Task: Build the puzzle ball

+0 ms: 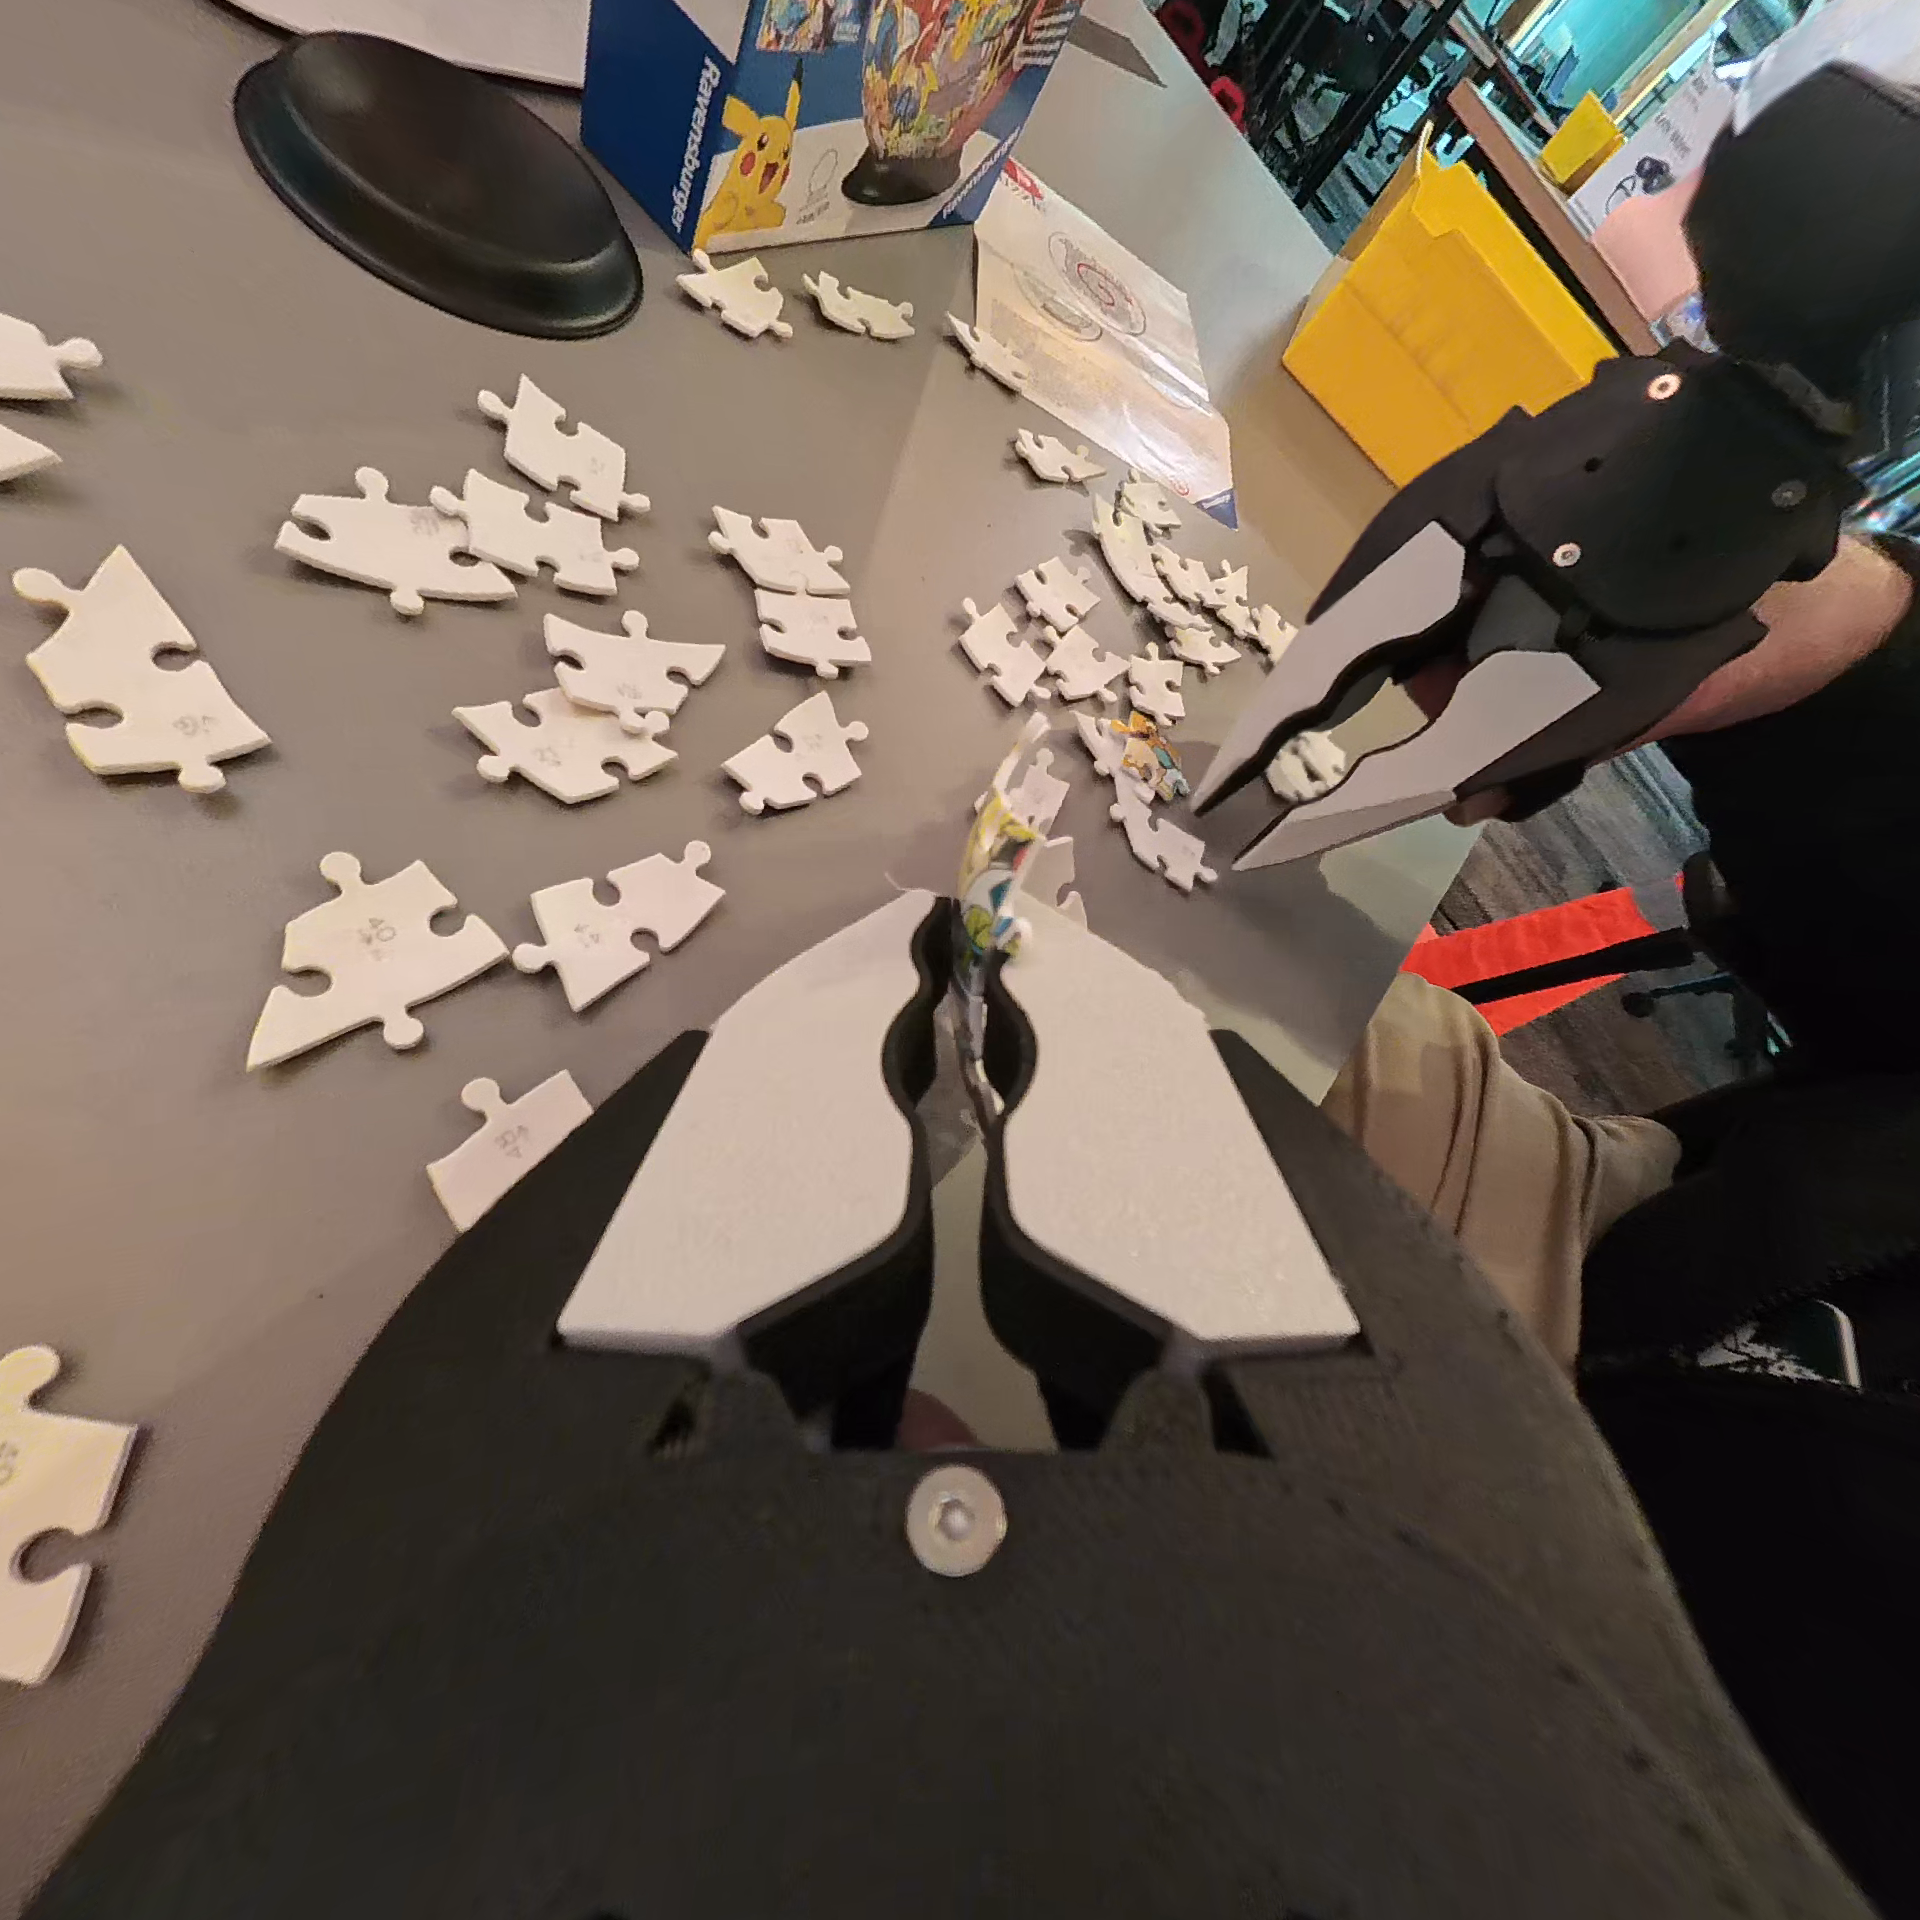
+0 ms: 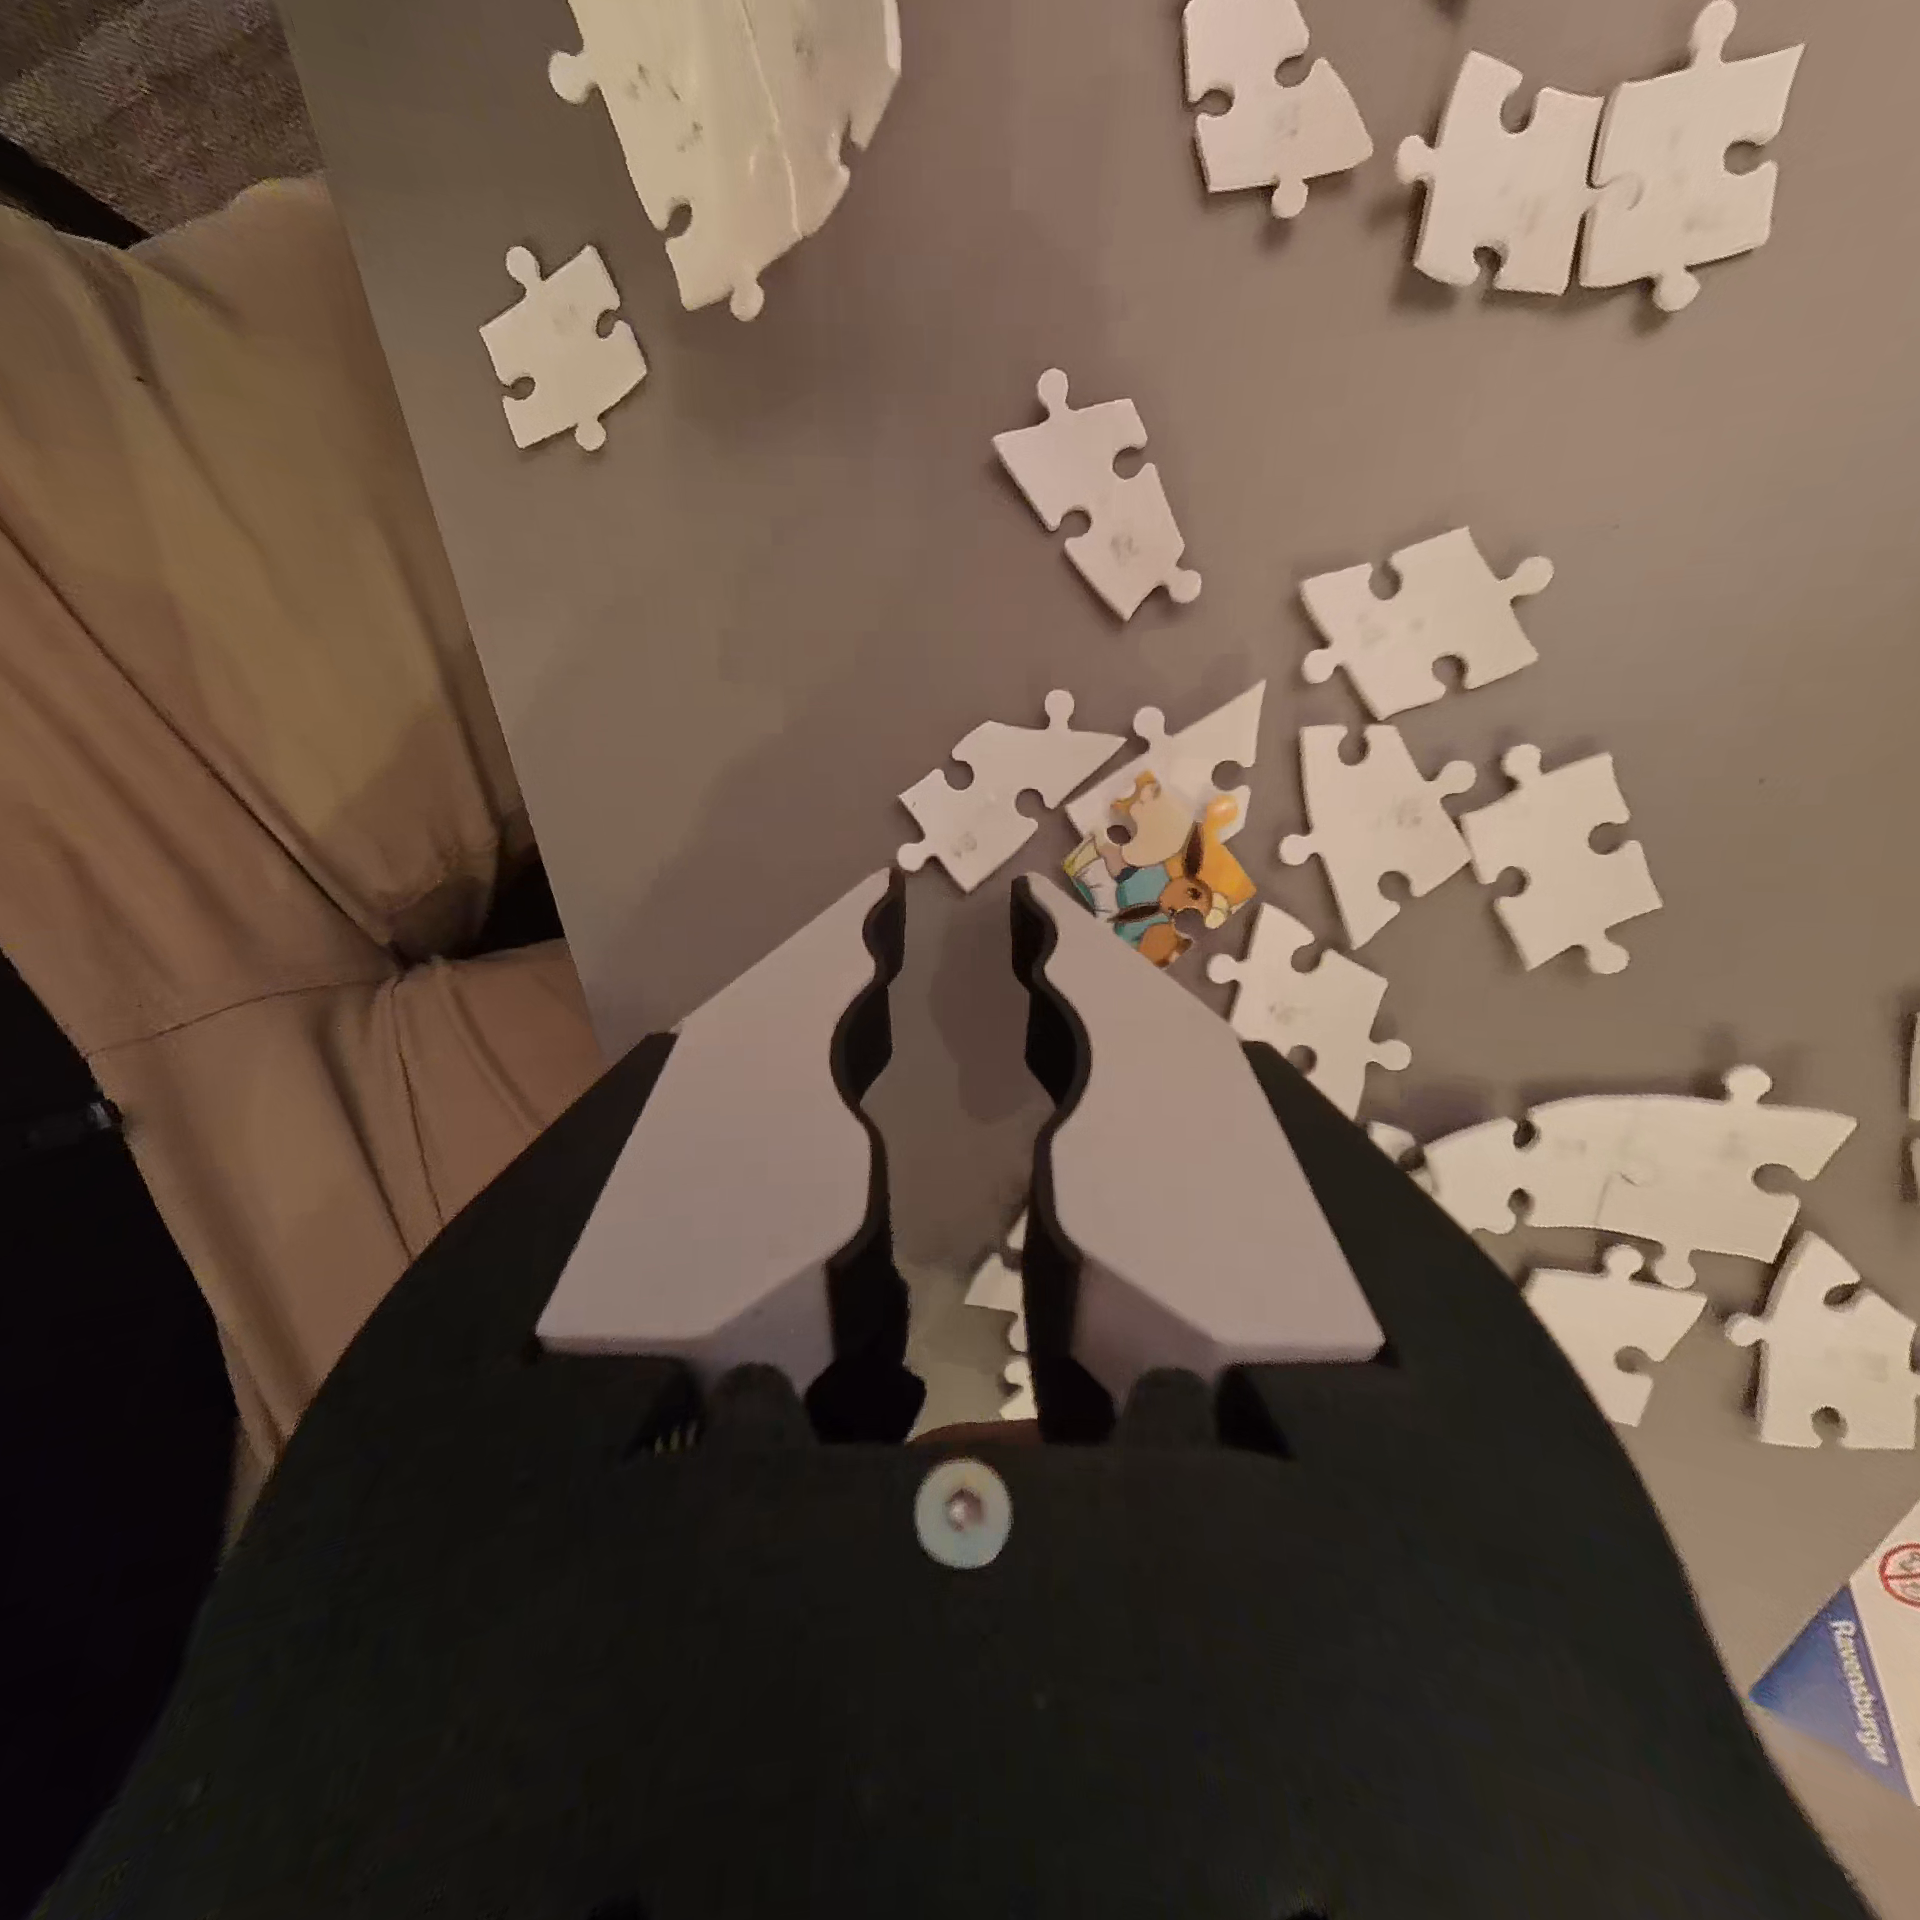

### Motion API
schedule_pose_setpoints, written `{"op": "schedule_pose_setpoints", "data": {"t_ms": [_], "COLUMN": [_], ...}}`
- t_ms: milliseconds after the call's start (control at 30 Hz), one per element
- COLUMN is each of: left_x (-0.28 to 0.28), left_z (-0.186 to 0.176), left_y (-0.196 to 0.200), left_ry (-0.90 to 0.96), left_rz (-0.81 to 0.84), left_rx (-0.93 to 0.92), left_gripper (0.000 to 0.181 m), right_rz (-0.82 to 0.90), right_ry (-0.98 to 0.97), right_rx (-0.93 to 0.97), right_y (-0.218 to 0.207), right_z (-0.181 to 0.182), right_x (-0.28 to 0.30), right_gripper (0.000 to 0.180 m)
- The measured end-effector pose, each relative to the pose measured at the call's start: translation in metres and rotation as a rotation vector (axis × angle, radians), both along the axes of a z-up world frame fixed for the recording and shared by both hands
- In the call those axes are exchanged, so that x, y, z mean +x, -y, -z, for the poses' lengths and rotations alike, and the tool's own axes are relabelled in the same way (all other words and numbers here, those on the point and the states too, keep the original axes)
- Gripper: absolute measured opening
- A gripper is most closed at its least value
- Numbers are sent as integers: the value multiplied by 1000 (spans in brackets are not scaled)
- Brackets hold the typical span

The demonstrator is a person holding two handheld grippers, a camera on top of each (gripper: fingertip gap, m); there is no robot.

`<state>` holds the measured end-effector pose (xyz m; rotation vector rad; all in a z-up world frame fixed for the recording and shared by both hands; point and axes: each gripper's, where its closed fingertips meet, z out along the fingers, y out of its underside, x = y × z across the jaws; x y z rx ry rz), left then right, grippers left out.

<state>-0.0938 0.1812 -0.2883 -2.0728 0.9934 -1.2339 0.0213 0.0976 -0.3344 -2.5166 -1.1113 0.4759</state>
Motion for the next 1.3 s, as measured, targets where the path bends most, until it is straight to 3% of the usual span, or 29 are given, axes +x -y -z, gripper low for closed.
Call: {"op": "schedule_pose_setpoints", "data": {"t_ms": [33,133,400,633,867,1300], "left_x": [0,-2,-17,-25,-19,-10], "left_z": [1,1,-5,-6,-6,-4], "left_y": [0,-2,-15,-18,-14,-7], "left_ry": [-5,-3,15,27,42,38], "left_rz": [2,-3,-57,-72,-56,-27], "left_rx": [0,-2,7,3,-12,-18], "left_gripper": [3,3,3,3,3,3], "right_rz": [3,-8,-106,42,97,99], "right_ry": [13,53,-86,-65,38,79], "right_rx": [3,72,128,100,28,76], "right_y": [0,-3,-1,-5,39,41], "right_z": [2,-5,-16,-28,-3,5], "right_x": [0,-5,-58,11,69,70], "right_gripper": [19,19,35,27,26,26]}}
